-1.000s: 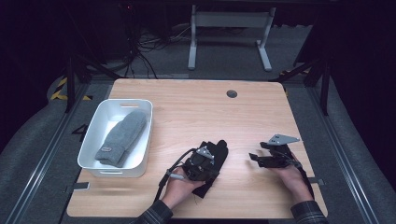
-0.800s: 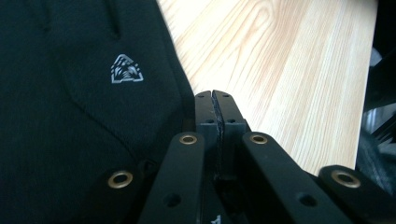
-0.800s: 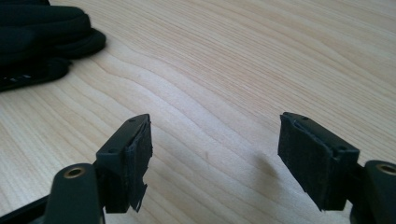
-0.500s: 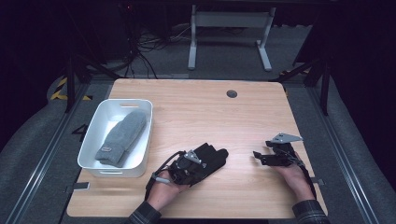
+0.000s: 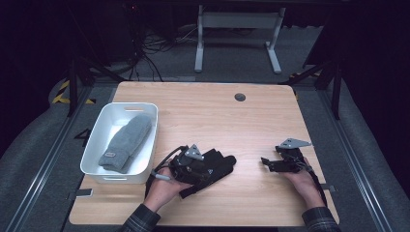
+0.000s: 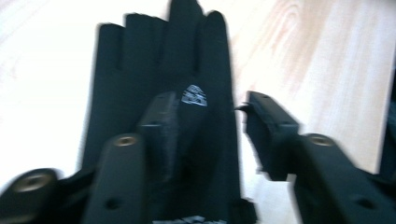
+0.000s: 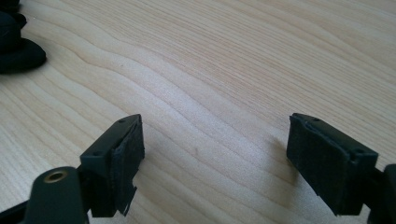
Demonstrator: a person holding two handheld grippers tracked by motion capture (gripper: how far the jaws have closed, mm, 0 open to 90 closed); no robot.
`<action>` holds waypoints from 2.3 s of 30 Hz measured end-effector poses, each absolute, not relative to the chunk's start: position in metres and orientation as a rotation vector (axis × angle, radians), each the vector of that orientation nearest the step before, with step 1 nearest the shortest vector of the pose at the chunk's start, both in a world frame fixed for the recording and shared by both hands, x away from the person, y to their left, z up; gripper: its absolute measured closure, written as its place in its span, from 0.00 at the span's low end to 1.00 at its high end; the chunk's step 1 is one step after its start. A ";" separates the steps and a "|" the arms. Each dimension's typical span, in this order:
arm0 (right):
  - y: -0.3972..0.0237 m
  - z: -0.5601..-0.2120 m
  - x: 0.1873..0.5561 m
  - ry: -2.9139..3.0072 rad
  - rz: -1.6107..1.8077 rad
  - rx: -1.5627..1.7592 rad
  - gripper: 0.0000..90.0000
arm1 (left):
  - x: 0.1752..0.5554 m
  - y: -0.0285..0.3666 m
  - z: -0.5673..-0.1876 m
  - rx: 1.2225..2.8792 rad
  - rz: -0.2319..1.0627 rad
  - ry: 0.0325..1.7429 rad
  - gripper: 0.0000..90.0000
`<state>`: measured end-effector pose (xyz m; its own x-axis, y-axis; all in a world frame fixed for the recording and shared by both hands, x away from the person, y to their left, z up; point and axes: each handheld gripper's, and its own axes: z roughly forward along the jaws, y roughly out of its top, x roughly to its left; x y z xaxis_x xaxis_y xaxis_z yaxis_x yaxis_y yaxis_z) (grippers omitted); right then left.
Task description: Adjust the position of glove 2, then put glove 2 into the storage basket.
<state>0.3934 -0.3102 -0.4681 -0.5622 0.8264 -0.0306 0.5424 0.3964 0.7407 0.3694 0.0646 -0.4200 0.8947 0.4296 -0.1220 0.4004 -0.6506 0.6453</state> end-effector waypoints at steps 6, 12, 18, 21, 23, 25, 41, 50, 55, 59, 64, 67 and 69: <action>-0.310 -0.468 0.394 2.263 0.982 1.184 0.20 | 0.381 0.059 -0.427 2.374 0.102 0.571 0.20; -0.310 -0.468 0.394 2.263 0.982 1.185 0.20 | 0.391 0.057 -0.437 2.392 0.105 0.584 0.16; -0.310 -0.468 0.394 2.262 0.982 1.185 0.20 | 0.393 0.052 -0.446 2.441 0.117 0.576 0.16; -0.310 -0.468 0.394 2.262 0.982 1.185 0.20 | 0.394 0.050 -0.451 2.458 0.105 0.584 0.15; -0.310 -0.468 0.394 2.261 0.979 1.186 0.20 | 0.395 0.049 -0.454 2.454 0.102 0.584 0.15; -0.310 -0.468 0.394 2.261 0.979 1.186 0.20 | 0.396 0.050 -0.455 2.458 0.091 0.583 0.15; -0.310 -0.468 0.393 2.258 0.978 1.186 0.21 | 0.394 0.055 -0.453 2.460 0.015 0.516 0.50; -0.310 -0.468 0.393 2.257 0.976 1.188 0.21 | 0.393 0.054 -0.450 2.468 -0.023 0.533 0.72; -0.310 -0.468 0.393 2.257 0.976 1.188 0.21 | 0.392 0.053 -0.447 2.474 -0.025 0.562 0.76; -0.310 -0.468 0.393 2.257 0.976 1.187 0.21 | 0.392 0.053 -0.445 2.450 -0.046 0.607 0.79; -0.310 -0.468 0.393 2.257 0.976 1.188 0.21 | 0.392 0.055 -0.440 2.429 -0.052 0.637 0.80; -0.310 -0.468 0.393 2.257 0.977 1.188 0.21 | 0.391 0.057 -0.432 2.416 -0.060 0.639 0.80; -0.310 -0.468 0.393 2.257 0.977 1.188 0.21 | 0.390 0.058 -0.428 2.404 -0.058 0.640 0.80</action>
<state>0.3932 -0.3096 -0.4682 -0.5544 0.8316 -0.0313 0.5465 0.3922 0.7400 0.3898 0.0578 -0.4280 0.8805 0.4313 -0.1968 0.4597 -0.6753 0.5767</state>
